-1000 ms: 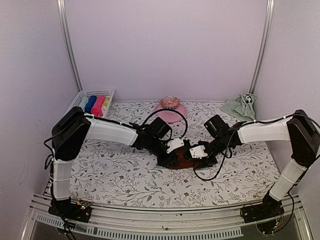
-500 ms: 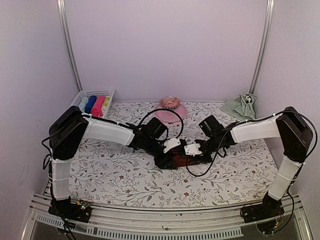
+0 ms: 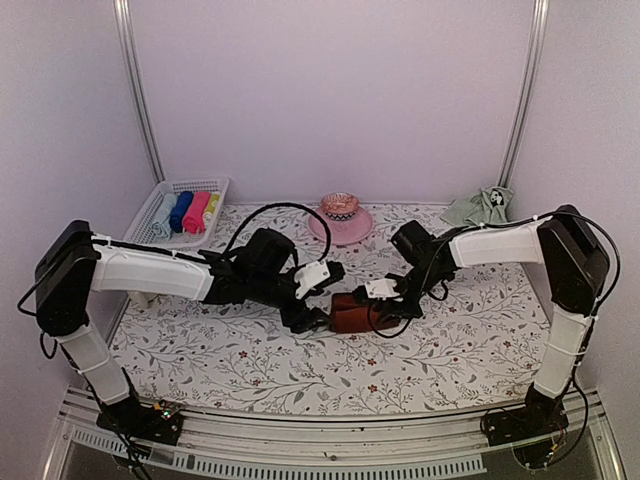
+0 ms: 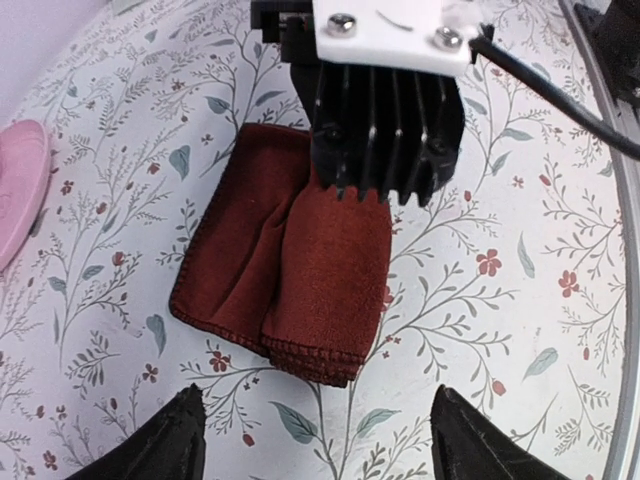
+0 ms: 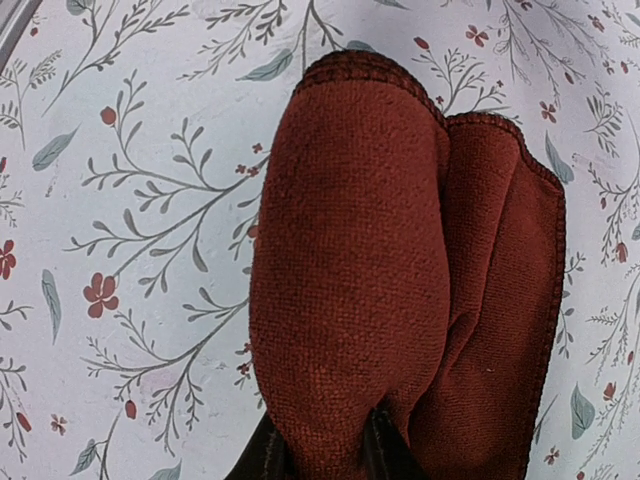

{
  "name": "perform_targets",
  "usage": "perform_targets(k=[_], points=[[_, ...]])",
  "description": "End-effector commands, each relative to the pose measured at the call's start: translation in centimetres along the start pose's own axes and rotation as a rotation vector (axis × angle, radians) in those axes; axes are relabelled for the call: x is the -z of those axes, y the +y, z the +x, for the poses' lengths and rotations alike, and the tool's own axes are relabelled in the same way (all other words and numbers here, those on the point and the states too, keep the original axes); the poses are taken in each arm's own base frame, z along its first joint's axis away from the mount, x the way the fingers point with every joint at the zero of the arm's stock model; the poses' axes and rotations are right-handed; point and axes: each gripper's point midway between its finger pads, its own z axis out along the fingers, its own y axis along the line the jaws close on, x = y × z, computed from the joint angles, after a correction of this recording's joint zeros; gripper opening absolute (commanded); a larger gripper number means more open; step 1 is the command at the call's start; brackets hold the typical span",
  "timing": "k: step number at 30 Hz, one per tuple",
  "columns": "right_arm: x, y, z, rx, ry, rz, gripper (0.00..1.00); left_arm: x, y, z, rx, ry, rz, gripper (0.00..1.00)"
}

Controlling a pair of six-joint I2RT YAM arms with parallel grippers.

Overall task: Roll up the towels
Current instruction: Roll the towel at the center of the board.

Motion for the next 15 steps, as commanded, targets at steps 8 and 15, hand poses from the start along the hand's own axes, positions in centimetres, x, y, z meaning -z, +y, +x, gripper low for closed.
perform_targets(k=[8,15], points=[[0.2,5.8,2.4,-0.073,0.02,-0.345,0.24,-0.8,0.2,-1.6,0.033,-0.042,-0.034,0.81],[1.0,5.5,2.8,0.027,0.042,-0.454,0.24,-1.9,-0.1,-3.2,0.114,-0.065,0.045,0.82]])
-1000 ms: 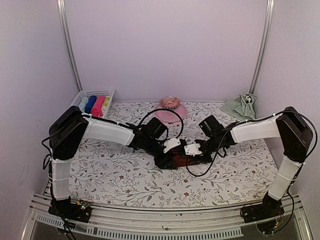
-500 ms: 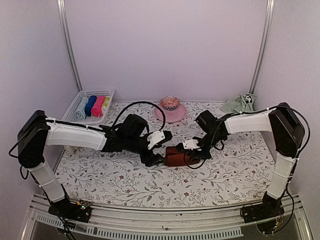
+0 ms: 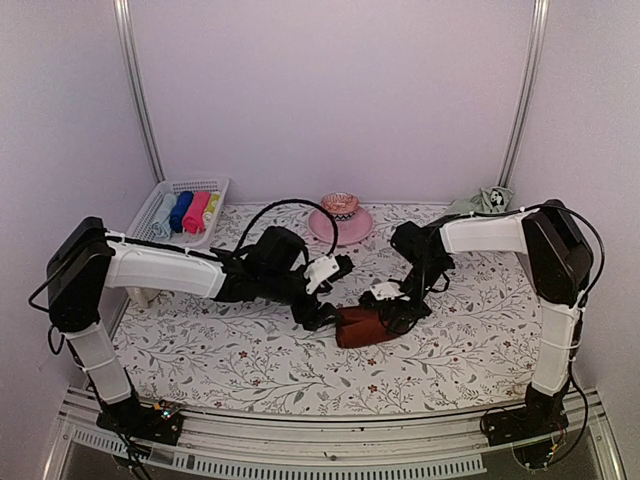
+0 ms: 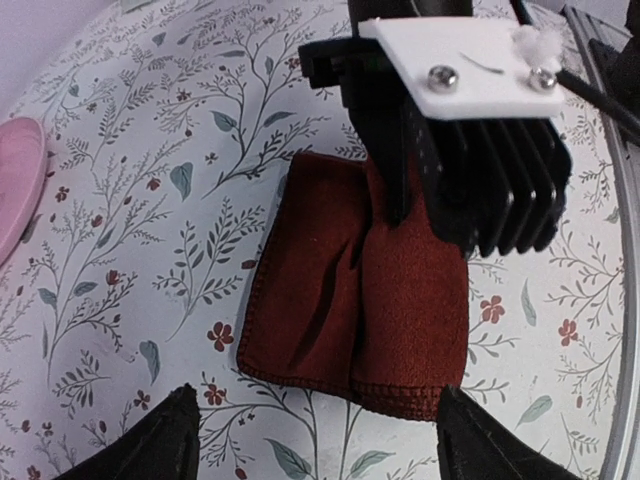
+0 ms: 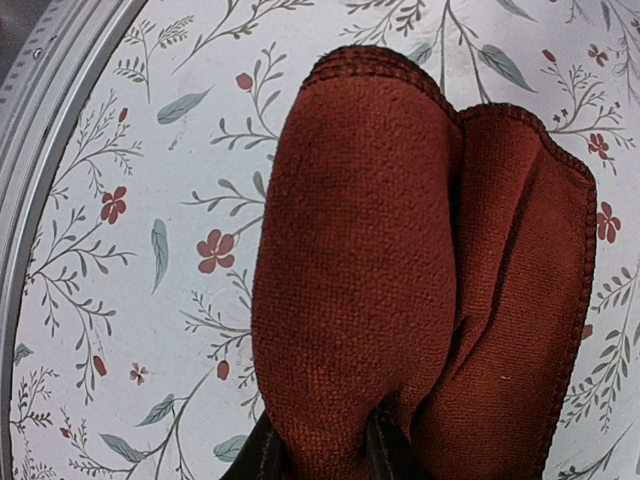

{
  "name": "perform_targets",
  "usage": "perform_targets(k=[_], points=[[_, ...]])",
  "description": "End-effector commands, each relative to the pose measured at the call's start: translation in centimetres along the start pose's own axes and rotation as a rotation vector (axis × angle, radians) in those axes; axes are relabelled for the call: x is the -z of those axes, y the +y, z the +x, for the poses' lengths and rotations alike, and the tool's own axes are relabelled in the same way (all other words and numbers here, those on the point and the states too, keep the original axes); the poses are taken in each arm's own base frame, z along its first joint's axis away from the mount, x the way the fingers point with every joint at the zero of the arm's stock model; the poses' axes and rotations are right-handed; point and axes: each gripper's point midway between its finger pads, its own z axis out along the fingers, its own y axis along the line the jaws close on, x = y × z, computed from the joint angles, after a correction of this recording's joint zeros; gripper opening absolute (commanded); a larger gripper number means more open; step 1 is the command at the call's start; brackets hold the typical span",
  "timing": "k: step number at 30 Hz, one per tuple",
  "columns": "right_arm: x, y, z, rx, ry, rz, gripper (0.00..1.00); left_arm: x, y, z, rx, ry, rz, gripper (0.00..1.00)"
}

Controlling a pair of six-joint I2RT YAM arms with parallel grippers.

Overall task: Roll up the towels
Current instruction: Roll the towel at the center of the board.

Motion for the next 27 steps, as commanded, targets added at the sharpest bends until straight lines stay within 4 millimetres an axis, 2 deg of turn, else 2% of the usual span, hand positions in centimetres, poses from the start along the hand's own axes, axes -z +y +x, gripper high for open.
perform_targets(k=[1,4,7,12,13,15,20,24,27], points=[[-0.5,2.5,2.3,-0.013,0.078,-0.214,0.24,-0.7,-0.6,-1.9,0.053,-0.037,0.075,0.82],[-0.7,2.5,3.6,-0.032,0.122,-0.262,0.24,-1.2,-1.2,-2.4,0.061,-0.05,0.132,0.83],[-0.6,2.3,4.0,-0.025,0.139,-0.277,0.24,-2.0,-2.2,-2.6,0.09,-0.049,0.226,0.83],[0.0,1.4,3.3,-0.023,0.125,-0.266,0.25,-3.1,-2.4,-3.4,0.136,-0.052,0.294,0.82],[-0.1,1.3,3.2,-0.023,0.12,-0.261,0.25,-4.1,-2.6,-2.4,0.146,-0.026,0.308,0.82],[-0.2,1.1,2.9,-0.035,0.104,-0.255,0.25,-4.3,-3.0,-2.1,0.113,-0.022,0.297,0.8],[-0.9,0.8,2.7,-0.07,0.072,-0.251,0.28,-2.9,-4.4,-3.0,-0.053,-0.098,0.203,0.74],[-1.1,0.8,2.6,-0.077,0.064,-0.236,0.29,-2.4,-5.2,-3.1,-0.086,-0.133,0.197,0.55],[-1.3,0.4,2.9,-0.092,0.071,-0.22,0.3,-2.5,-6.3,-3.3,-0.117,-0.144,0.23,0.52]])
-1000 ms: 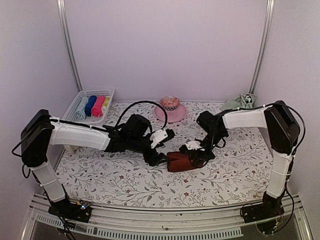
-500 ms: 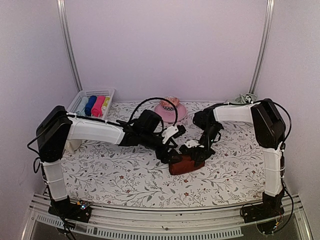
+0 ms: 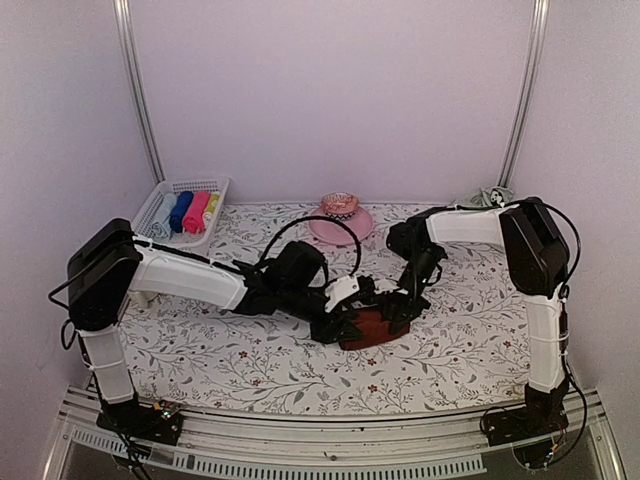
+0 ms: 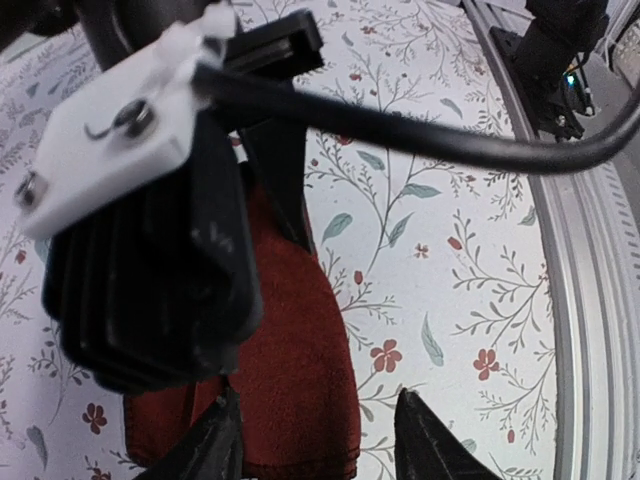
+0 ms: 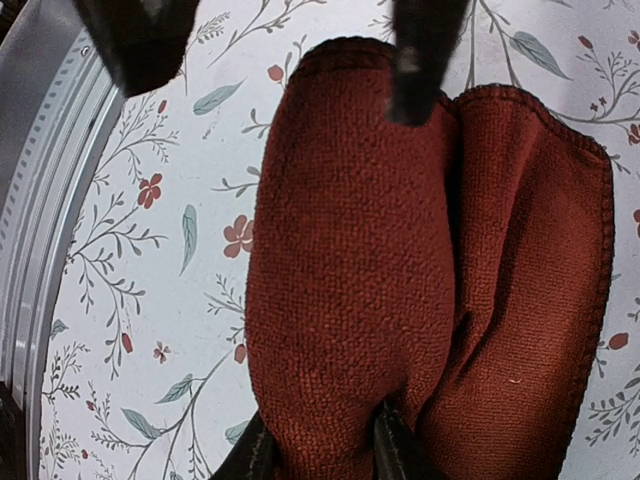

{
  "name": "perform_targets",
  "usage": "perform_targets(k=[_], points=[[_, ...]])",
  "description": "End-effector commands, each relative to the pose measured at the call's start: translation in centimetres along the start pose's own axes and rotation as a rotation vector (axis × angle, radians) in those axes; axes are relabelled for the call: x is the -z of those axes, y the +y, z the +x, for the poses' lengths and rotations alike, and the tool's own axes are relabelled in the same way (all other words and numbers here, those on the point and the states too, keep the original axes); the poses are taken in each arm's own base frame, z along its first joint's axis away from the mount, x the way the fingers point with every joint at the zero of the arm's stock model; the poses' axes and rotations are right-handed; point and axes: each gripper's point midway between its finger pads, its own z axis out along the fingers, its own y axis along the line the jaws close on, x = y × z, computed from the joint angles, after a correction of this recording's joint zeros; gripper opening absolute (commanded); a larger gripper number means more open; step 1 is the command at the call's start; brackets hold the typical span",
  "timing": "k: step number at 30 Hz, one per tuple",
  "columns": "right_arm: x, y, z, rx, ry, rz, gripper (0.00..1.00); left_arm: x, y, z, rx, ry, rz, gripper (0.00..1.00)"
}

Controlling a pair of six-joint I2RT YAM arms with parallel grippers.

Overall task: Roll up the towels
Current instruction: Roll the towel at the center of the board.

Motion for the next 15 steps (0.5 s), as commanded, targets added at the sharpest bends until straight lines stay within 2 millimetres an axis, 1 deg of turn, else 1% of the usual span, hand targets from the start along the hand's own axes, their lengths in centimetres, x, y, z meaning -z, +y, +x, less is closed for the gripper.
perform_targets(k=[1,3,6,9,10,15], points=[[-1.5,-0.1,2.0,-0.067,0.044,-0.018,0.3,0.3,-1.0,-2.6,-0.106,-0.082,0.003,0.52],[-1.5,-0.2,2.0,-0.074,0.04,-0.016,0.3,-0.4,-0.8,-2.4,-0.102,-0.058,-0.006,0.51],[-1.3,-0.2,1.8,-0.067,0.034,-0.006,0.3,-1.5,-0.2,-1.5,-0.068,-0.006,-0.011,0.48],[-1.2,-0.1,1.7,-0.058,0.033,0.003,0.31,-1.8,0.1,-1.4,-0.055,0.003,-0.023,0.45],[-1.2,-0.1,1.6,-0.056,0.032,0.004,0.31,-2.5,0.3,-0.3,-0.044,0.025,-0.023,0.45],[-1.0,-0.1,1.5,-0.044,0.027,0.015,0.31,-3.3,0.6,0.5,-0.03,0.049,-0.017,0.43]])
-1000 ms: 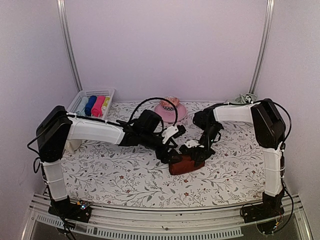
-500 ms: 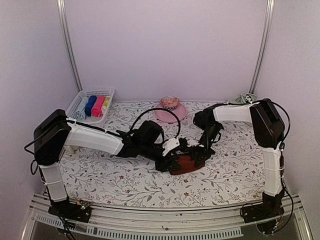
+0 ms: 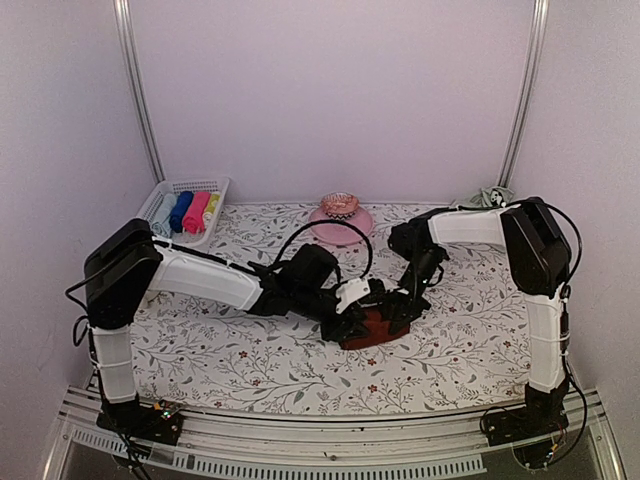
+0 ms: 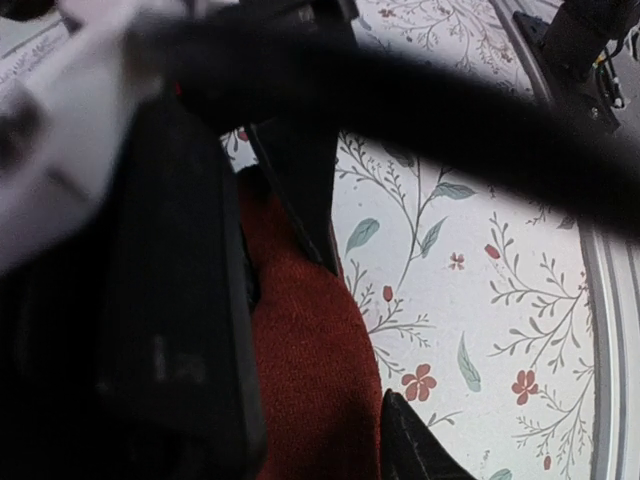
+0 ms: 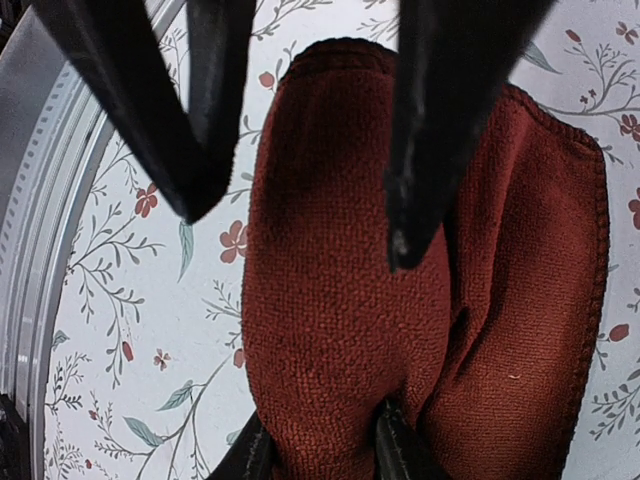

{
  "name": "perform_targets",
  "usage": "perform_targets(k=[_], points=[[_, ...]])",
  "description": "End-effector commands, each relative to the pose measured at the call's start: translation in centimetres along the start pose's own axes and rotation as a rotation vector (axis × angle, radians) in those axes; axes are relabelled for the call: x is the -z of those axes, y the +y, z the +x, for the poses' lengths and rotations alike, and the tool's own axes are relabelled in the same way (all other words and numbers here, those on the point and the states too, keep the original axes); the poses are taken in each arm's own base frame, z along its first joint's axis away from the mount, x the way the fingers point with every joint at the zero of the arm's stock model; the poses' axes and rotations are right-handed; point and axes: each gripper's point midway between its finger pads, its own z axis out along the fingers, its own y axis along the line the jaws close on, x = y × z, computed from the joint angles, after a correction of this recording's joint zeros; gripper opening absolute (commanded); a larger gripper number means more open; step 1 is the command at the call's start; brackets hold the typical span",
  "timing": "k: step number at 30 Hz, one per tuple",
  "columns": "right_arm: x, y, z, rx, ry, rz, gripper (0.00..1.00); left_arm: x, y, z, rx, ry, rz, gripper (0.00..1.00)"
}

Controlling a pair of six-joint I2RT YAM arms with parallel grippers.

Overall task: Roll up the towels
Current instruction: Roll the towel at the center of the board.

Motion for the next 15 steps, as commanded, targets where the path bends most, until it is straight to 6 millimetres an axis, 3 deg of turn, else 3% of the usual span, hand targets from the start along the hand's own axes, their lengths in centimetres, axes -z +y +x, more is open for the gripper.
perform_targets(k=[1,5,10,15], points=[[-0.7,0.0,1.5,-0.012,0.052,0.006,0.32,-1.2,-0.1,1.2,0.018,0.049,0.016,0.43],[-0.5,-0.1,1.3,-0.003,0.046,0.023,0.32,-1.6,0.2,2.3,0.041,0.08,0.004,0.39],[-0.5,-0.2,1.3,0.005,0.047,0.035,0.34,-1.4,0.4,2.6,0.066,0.063,0.008,0.17],[0.2,-0.3,0.8,0.035,0.028,0.085,0.48,-1.6,0.7,3.6,0.119,0.075,0.037,0.01]])
